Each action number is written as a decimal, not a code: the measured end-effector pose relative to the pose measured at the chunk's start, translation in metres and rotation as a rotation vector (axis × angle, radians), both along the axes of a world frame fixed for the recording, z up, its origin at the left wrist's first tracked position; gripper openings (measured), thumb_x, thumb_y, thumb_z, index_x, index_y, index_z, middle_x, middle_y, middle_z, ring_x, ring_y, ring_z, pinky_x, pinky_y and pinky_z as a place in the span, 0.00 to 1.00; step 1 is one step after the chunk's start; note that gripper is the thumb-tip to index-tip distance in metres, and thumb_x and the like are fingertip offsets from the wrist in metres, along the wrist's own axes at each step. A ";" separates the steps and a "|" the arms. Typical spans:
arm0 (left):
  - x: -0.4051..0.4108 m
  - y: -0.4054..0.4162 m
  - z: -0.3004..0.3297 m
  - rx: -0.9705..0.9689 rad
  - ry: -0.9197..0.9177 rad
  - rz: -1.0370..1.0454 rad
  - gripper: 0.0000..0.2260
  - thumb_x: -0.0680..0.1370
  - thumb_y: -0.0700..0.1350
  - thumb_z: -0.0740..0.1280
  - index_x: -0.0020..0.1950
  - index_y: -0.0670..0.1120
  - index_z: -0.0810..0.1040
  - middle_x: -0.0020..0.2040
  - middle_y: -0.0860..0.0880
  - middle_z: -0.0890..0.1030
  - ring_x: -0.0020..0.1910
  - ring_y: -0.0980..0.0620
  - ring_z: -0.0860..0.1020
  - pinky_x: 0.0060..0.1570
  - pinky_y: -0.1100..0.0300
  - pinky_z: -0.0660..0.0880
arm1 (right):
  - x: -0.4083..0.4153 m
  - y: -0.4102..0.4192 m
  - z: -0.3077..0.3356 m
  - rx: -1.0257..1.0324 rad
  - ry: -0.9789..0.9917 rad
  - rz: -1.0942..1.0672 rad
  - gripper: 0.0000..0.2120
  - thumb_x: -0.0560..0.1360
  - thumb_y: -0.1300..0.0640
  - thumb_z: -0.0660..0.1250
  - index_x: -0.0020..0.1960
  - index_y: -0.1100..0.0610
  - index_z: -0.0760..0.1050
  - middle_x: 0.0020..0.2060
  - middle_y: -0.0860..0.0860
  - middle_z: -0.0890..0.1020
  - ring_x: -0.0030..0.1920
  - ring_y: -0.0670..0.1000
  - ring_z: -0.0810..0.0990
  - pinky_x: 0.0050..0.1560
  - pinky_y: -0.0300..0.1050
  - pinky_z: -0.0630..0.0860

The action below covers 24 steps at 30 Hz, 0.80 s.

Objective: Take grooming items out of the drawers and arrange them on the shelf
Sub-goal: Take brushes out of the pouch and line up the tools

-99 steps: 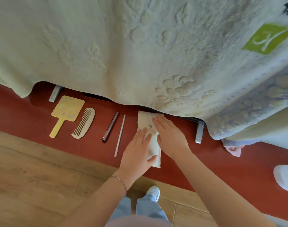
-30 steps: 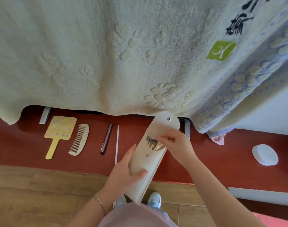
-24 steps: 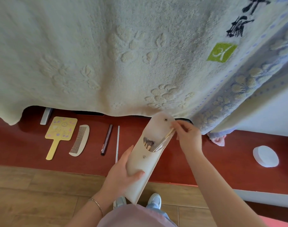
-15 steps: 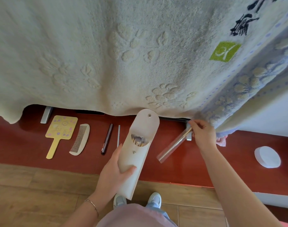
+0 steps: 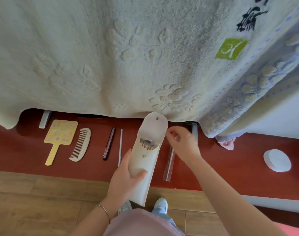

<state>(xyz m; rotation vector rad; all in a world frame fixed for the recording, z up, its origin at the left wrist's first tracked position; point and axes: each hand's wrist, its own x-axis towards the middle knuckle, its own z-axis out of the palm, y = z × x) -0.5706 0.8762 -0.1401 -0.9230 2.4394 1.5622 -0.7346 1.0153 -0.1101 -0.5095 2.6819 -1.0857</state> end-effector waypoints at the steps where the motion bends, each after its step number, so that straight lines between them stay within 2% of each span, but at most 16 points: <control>1: 0.000 0.001 0.000 0.003 0.000 0.006 0.36 0.70 0.52 0.71 0.73 0.56 0.54 0.56 0.61 0.69 0.50 0.58 0.74 0.45 0.67 0.72 | 0.009 -0.006 0.002 -0.029 -0.073 0.062 0.08 0.73 0.50 0.68 0.51 0.50 0.77 0.39 0.48 0.77 0.35 0.43 0.72 0.37 0.37 0.69; 3: 0.001 0.002 0.001 0.002 0.001 0.002 0.37 0.70 0.53 0.71 0.73 0.57 0.54 0.56 0.61 0.70 0.50 0.58 0.74 0.45 0.67 0.72 | 0.024 -0.018 0.004 -0.003 -0.193 0.145 0.13 0.71 0.46 0.69 0.54 0.48 0.75 0.40 0.44 0.74 0.36 0.40 0.72 0.36 0.34 0.68; 5: 0.001 0.002 0.001 -0.007 0.000 -0.019 0.36 0.70 0.54 0.71 0.73 0.58 0.54 0.55 0.63 0.70 0.49 0.60 0.74 0.44 0.68 0.72 | 0.031 -0.026 0.000 0.058 -0.210 0.171 0.15 0.70 0.45 0.69 0.55 0.48 0.74 0.43 0.43 0.72 0.38 0.40 0.72 0.36 0.32 0.66; 7: 0.003 0.000 0.002 -0.010 -0.004 -0.035 0.36 0.70 0.54 0.71 0.72 0.58 0.54 0.53 0.65 0.69 0.48 0.61 0.74 0.43 0.69 0.71 | 0.031 -0.029 -0.002 0.089 -0.215 0.164 0.14 0.70 0.46 0.70 0.53 0.49 0.73 0.43 0.44 0.71 0.36 0.41 0.70 0.34 0.33 0.65; 10: 0.008 -0.003 0.001 0.000 -0.013 -0.047 0.37 0.70 0.54 0.71 0.72 0.58 0.54 0.56 0.63 0.70 0.51 0.59 0.74 0.47 0.67 0.72 | 0.026 -0.029 -0.004 0.042 -0.302 0.114 0.08 0.70 0.50 0.70 0.47 0.49 0.74 0.38 0.44 0.69 0.35 0.42 0.69 0.33 0.34 0.63; 13: 0.012 -0.005 0.000 0.011 -0.015 -0.057 0.37 0.69 0.55 0.71 0.72 0.60 0.54 0.58 0.61 0.71 0.53 0.58 0.75 0.52 0.61 0.74 | 0.022 -0.029 -0.001 -0.110 -0.387 -0.032 0.04 0.71 0.54 0.70 0.43 0.50 0.75 0.37 0.45 0.74 0.36 0.43 0.72 0.35 0.34 0.66; 15: 0.015 -0.006 0.000 0.015 -0.008 -0.056 0.37 0.69 0.55 0.71 0.72 0.60 0.54 0.58 0.62 0.71 0.53 0.58 0.75 0.52 0.62 0.74 | 0.015 -0.029 0.003 -0.227 -0.392 -0.172 0.02 0.72 0.56 0.69 0.43 0.51 0.76 0.37 0.44 0.78 0.35 0.43 0.75 0.36 0.36 0.69; 17: 0.018 -0.008 -0.001 0.010 0.004 -0.051 0.37 0.69 0.55 0.71 0.72 0.60 0.54 0.58 0.62 0.71 0.53 0.58 0.75 0.51 0.64 0.73 | 0.005 -0.027 0.008 -0.367 -0.382 -0.287 0.03 0.74 0.59 0.66 0.42 0.53 0.74 0.32 0.45 0.80 0.29 0.45 0.73 0.32 0.39 0.69; 19: 0.021 -0.010 -0.002 0.006 0.008 -0.027 0.36 0.69 0.55 0.71 0.72 0.59 0.54 0.58 0.62 0.71 0.53 0.58 0.75 0.50 0.63 0.75 | -0.006 -0.022 0.013 -0.484 -0.345 -0.393 0.03 0.75 0.61 0.64 0.43 0.56 0.72 0.26 0.46 0.78 0.23 0.45 0.70 0.27 0.40 0.67; 22: 0.025 -0.015 -0.004 0.021 0.017 0.042 0.36 0.69 0.54 0.71 0.71 0.59 0.55 0.55 0.66 0.70 0.51 0.59 0.75 0.48 0.61 0.76 | -0.021 -0.010 0.017 -0.553 -0.237 -0.559 0.06 0.76 0.61 0.63 0.41 0.52 0.70 0.26 0.51 0.73 0.21 0.43 0.69 0.26 0.37 0.66; 24: 0.027 -0.018 -0.004 0.021 0.027 0.084 0.36 0.70 0.53 0.72 0.72 0.57 0.56 0.53 0.66 0.69 0.50 0.59 0.75 0.47 0.62 0.75 | -0.025 -0.006 0.013 -0.512 -0.221 -0.566 0.07 0.75 0.59 0.63 0.41 0.50 0.70 0.27 0.51 0.74 0.23 0.44 0.70 0.27 0.39 0.67</control>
